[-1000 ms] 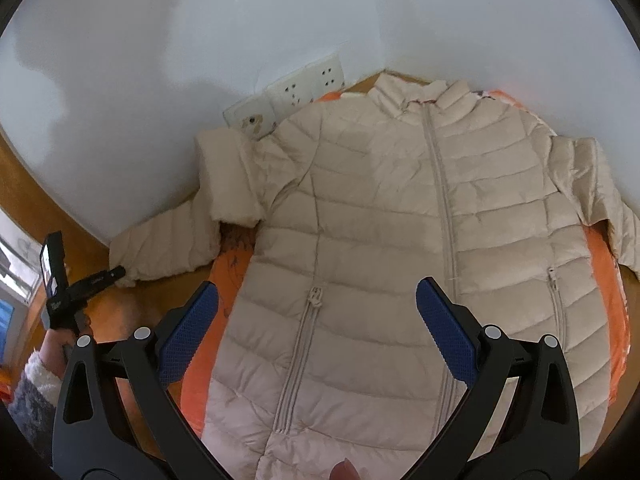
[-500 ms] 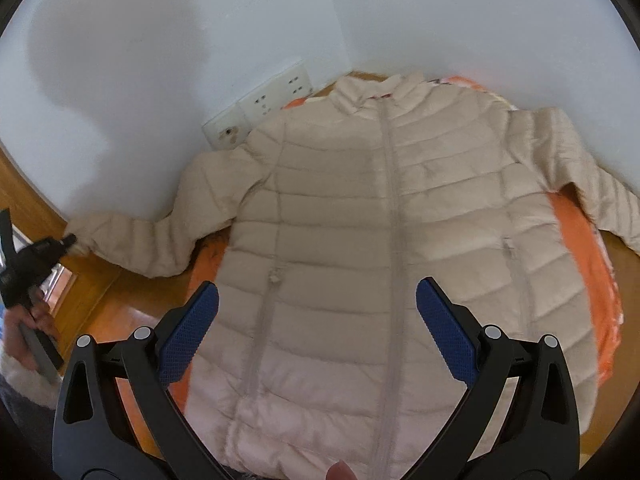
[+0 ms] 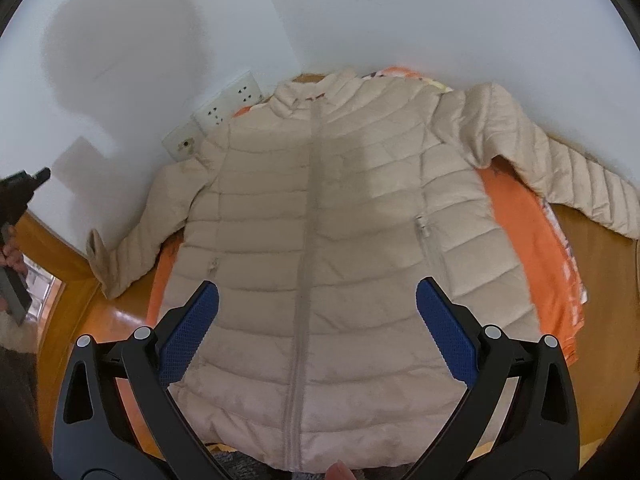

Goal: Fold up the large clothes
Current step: 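Move the left gripper to the cuff of the sleeve nearest it, then close the left gripper on the sleeve cuff and lift it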

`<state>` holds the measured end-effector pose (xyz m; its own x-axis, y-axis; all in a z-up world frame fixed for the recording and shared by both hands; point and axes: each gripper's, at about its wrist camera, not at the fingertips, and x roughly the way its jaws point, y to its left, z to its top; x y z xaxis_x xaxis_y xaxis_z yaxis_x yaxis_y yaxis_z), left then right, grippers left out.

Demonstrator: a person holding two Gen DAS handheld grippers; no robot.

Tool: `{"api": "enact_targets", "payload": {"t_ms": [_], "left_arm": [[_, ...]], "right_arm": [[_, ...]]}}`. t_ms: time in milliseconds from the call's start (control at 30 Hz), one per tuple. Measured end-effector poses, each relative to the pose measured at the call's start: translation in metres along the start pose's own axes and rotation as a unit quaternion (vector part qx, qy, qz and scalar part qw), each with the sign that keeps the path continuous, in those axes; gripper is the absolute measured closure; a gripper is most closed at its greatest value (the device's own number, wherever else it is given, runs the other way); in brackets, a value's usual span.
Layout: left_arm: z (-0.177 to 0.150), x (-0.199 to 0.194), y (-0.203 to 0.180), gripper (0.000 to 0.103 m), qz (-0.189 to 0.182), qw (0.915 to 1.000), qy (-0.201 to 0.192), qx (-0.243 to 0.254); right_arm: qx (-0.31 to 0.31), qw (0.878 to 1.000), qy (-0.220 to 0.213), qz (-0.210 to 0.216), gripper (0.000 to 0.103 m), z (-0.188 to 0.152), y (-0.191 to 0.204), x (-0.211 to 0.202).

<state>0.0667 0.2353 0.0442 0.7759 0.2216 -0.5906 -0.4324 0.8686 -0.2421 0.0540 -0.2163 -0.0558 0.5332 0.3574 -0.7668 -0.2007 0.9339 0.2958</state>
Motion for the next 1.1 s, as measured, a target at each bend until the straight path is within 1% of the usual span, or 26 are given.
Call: {"api": "enact_targets", "payload": {"t_ms": [33, 67, 100, 133, 200, 267, 300, 367, 400, 433, 500, 567, 633, 667, 700, 733, 767, 800, 833, 867, 900, 1000, 1067, 1100], "left_arm": [[-0.004, 0.003, 0.005, 0.097, 0.006, 0.9999, 0.004, -0.008], [-0.011, 0.005, 0.015, 0.084, 0.019, 0.9995, 0.011, -0.023], [-0.020, 0.005, 0.022, 0.037, 0.030, 0.9988, 0.017, -0.036], [-0.032, 0.003, 0.037, 0.008, 0.048, 0.9970, 0.021, -0.056], [-0.059, 0.002, 0.064, 0.007, 0.071, 0.9936, 0.022, -0.085], [-0.081, 0.012, 0.088, 0.007, 0.090, 0.9892, 0.047, -0.106], [-0.097, 0.023, 0.104, 0.007, 0.107, 0.9846, 0.071, -0.118], [-0.115, 0.040, 0.123, 0.007, 0.136, 0.9777, 0.100, -0.124], [-0.120, 0.044, 0.129, 0.007, 0.144, 0.9761, 0.106, -0.123], [-0.126, 0.050, 0.133, 0.007, 0.144, 0.9755, 0.108, -0.126], [-0.128, 0.057, 0.125, 0.007, 0.127, 0.9786, 0.097, -0.129], [-0.128, 0.063, 0.113, 0.006, 0.116, 0.9827, 0.088, -0.115], [-0.129, 0.077, 0.095, 0.006, 0.097, 0.9865, 0.098, -0.089], [-0.127, 0.083, 0.081, 0.006, 0.100, 0.9871, 0.103, -0.071], [-0.128, 0.090, 0.073, 0.006, 0.113, 0.9865, 0.107, -0.049], [-0.127, 0.101, 0.066, 0.010, 0.140, 0.9838, 0.110, -0.021], [-0.126, 0.107, 0.065, 0.027, 0.146, 0.9831, 0.110, -0.012], [-0.125, 0.113, 0.065, 0.098, 0.147, 0.9821, 0.118, -0.014], [-0.122, 0.121, 0.069, 0.095, 0.162, 0.9760, 0.142, -0.032], [-0.119, 0.120, 0.074, 0.095, 0.146, 0.9779, 0.139, -0.054], [-0.114, 0.118, 0.076, 0.096, 0.136, 0.9797, 0.133, -0.063], [-0.102, 0.109, 0.068, 0.096, 0.137, 0.9827, 0.117, -0.045], [-0.096, 0.103, 0.063, 0.096, 0.123, 0.9854, 0.105, -0.052], [-0.092, 0.093, 0.063, 0.096, 0.113, 0.9873, 0.098, -0.055]], "right_arm": [[0.001, 1.000, -0.002, 0.000, 0.005, 0.001, -0.002, -0.002], [0.001, 1.000, -0.002, 0.000, 0.005, 0.002, -0.004, -0.004], [0.002, 1.000, 0.001, 0.000, 0.005, 0.002, -0.007, -0.003], [0.003, 1.000, 0.006, -0.002, 0.005, 0.001, -0.009, -0.002], [0.002, 1.000, 0.020, -0.002, 0.005, -0.001, -0.010, 0.003], [-0.007, 0.999, 0.032, -0.004, 0.005, -0.004, -0.009, 0.007], [-0.011, 0.999, 0.036, -0.004, 0.005, -0.006, -0.008, 0.009], [-0.023, 0.999, 0.049, -0.007, 0.005, -0.009, -0.005, 0.014], [-0.031, 0.998, 0.054, -0.008, 0.005, -0.011, -0.003, 0.016], [-0.039, 0.998, 0.057, -0.009, 0.005, -0.013, 0.000, 0.017], [-0.052, 0.997, 0.061, -0.012, 0.005, -0.015, 0.004, 0.019], [-0.056, 0.996, 0.066, -0.016, 0.005, -0.016, 0.006, 0.023], [-0.050, 0.996, 0.069, -0.011, 0.005, -0.017, 0.006, 0.025], [-0.049, 0.996, 0.070, -0.011, 0.005, -0.017, 0.007, 0.027], [-0.050, 0.996, 0.070, -0.013, 0.005, -0.016, 0.007, 0.027], [-0.050, 0.996, 0.069, -0.016, 0.005, -0.015, 0.008, 0.027], [-0.049, 0.996, 0.068, -0.016, 0.005, -0.014, 0.008, 0.027], [-0.046, 0.997, 0.066, -0.018, 0.005, -0.013, 0.007, 0.026], [-0.044, 0.997, 0.064, -0.019, 0.005, -0.013, 0.006, 0.025], [-0.043, 0.997, 0.062, -0.021, 0.005, -0.012, 0.006, 0.023], [-0.041, 0.997, 0.059, -0.023, 0.005, -0.013, 0.004, 0.022], [-0.027, 0.997, 0.064, -0.029, 0.005, -0.014, -0.004, 0.024], [-0.010, 0.997, 0.070, -0.028, 0.005, -0.014, -0.009, 0.027], [-0.005, 0.997, 0.071, -0.026, 0.005, -0.013, -0.010, 0.028]]}}
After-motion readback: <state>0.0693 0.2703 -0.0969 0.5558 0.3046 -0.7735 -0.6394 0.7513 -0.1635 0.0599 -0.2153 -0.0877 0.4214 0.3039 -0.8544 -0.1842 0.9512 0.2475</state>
